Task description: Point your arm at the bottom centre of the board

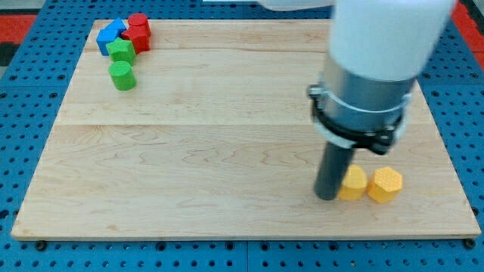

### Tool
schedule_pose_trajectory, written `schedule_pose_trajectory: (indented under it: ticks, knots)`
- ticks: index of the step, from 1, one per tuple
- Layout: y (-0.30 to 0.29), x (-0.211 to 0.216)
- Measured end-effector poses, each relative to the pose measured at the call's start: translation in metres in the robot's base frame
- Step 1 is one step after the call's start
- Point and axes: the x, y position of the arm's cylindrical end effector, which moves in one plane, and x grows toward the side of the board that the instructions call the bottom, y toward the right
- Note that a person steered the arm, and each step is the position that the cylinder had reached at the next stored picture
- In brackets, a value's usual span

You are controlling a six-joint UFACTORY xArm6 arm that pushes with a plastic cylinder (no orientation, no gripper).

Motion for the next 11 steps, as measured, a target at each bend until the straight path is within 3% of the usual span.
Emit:
schedule_pose_trajectory:
  ticks: [1, 4, 6, 9, 11]
  knots:
    - [0.005, 0.000]
    - [-0.153, -0.011]
    - [-0.169, -0.015]
    - [-0.158, -0.010]
    - [-0.041, -0.012]
